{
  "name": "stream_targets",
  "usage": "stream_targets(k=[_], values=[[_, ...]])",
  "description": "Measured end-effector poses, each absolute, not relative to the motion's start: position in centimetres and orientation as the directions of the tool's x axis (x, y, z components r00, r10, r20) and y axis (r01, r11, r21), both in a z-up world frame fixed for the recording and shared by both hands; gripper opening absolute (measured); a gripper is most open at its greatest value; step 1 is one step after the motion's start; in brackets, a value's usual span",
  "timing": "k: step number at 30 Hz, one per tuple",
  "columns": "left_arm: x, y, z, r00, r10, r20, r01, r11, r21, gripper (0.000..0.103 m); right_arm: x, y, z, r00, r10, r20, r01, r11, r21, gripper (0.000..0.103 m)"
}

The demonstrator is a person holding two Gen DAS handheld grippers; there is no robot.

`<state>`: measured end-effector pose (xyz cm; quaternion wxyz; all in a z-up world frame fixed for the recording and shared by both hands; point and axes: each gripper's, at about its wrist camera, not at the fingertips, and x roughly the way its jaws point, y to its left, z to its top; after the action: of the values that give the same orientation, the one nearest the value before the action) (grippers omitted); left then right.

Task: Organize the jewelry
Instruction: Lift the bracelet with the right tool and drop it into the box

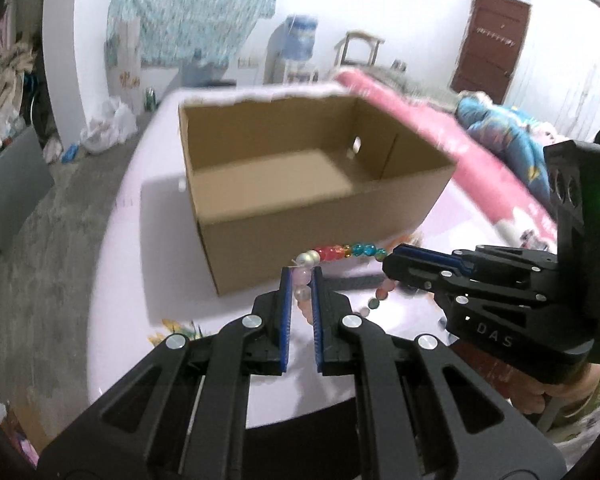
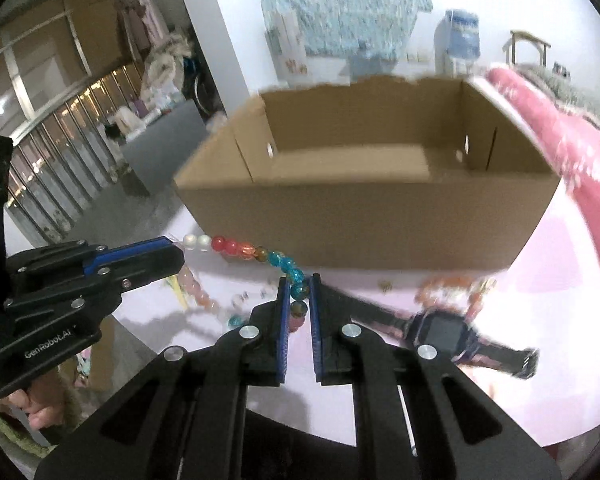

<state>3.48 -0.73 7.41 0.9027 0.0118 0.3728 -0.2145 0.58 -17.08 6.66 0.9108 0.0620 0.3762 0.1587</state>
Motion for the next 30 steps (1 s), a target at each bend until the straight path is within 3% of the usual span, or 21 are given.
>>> stream_targets(k=[6, 11, 19, 23, 30], values=[[5.2, -1.1, 13.5, 0.703, -0.417, -0.577, 0.435, 0.893, -0.116, 0.009, 3.3, -17.6, 13.1, 0.740, 0.359, -0.568, -0.299, 0.933, 0.201, 0.010], [11.4, -1.9, 14.9, 0.705, -0.389, -0.593, 0.427, 0.901, -0.084, 0.009, 11.1, -17.2, 15.3, 0.694, 0.410, -0.592, -0.337, 0.911, 0.237, 0.010], [23.6, -2.2, 9.8, 0.590, -0.260, -0.765, 0.355, 0.934, -0.043, 0.009, 26.0, -15.6, 8.7, 0.396, 0.490, -0.777, -0.283, 0.870, 0.404, 0.010], [27.2, -2.3, 6.7, 0.515, -0.184, -0.837, 0.334, 0.943, -0.002, 0.009, 30.3, -14.4, 4.7, 0.254, 0.505, -0.825, -0.227, 0.860, 0.456, 0.010], [28.3, -1.7, 5.8, 0.512, -0.139, -0.848, 0.314, 0.949, 0.034, 0.010, 32.6, -12.5, 1.0, 0.158, 0.510, -0.846, -0.193, 0.856, 0.480, 0.010]])
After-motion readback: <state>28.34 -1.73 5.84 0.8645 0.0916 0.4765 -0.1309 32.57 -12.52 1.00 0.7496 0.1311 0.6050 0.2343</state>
